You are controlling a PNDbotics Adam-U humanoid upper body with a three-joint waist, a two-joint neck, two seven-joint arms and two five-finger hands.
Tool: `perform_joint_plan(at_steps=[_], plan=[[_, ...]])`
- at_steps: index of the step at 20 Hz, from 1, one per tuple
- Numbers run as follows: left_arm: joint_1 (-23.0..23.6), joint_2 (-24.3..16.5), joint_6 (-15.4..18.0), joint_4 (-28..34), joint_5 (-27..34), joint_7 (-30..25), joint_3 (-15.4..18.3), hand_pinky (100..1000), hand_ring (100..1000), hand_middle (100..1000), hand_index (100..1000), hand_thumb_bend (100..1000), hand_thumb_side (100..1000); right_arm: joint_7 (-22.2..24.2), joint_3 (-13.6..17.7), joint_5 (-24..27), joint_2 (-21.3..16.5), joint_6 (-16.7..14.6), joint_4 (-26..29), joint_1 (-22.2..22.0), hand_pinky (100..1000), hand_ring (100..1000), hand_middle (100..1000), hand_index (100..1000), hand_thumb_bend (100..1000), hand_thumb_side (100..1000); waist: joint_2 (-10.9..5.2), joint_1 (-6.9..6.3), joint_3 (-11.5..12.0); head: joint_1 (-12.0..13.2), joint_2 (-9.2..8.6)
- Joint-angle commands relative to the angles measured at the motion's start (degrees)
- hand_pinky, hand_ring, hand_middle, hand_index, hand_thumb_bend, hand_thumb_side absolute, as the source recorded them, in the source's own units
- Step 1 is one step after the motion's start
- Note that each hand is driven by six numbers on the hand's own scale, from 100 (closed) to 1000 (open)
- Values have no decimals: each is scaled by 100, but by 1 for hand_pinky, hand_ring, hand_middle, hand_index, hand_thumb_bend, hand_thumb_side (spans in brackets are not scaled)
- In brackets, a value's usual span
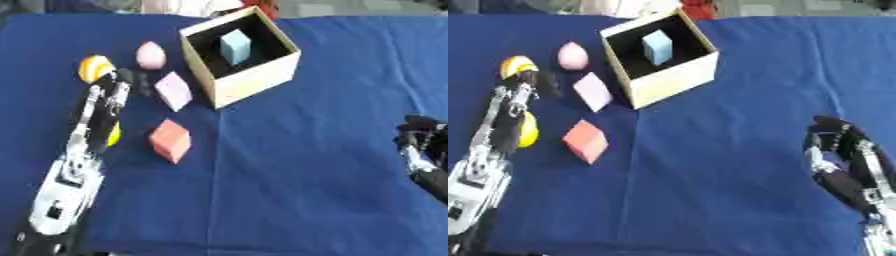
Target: Pick up objects on the table and place them in the box.
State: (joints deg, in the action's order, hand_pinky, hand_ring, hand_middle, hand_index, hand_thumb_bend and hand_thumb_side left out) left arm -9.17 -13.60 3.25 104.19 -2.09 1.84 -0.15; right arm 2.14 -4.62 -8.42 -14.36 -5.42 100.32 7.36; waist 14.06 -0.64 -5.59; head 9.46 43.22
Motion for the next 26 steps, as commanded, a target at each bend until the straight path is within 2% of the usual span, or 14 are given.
perform_joint_plan(at_steps=[1, 18, 26], plan=[[-49, -69, 4, 92, 20, -5, 1, 795, 585, 549, 671, 100, 764, 19, 31, -17, -50, -18, 57, 43, 684, 659, 672, 804, 100, 373, -178, 44, 5, -8, -46], [-49, -88, 8, 101, -8, 14, 39, 795, 585, 548, 671, 100, 759, 14, 37, -16, -54, -16, 57, 38, 684, 660, 673, 804, 100, 374, -173, 47, -1, -6, -48], [36, -428, 13, 284, -147, -15, 155, 798, 590, 554, 679, 100, 731, 9, 40, -17, -60, -16, 59, 31, 684, 660, 673, 804, 100, 375, -173, 26, -7, 0, -53]])
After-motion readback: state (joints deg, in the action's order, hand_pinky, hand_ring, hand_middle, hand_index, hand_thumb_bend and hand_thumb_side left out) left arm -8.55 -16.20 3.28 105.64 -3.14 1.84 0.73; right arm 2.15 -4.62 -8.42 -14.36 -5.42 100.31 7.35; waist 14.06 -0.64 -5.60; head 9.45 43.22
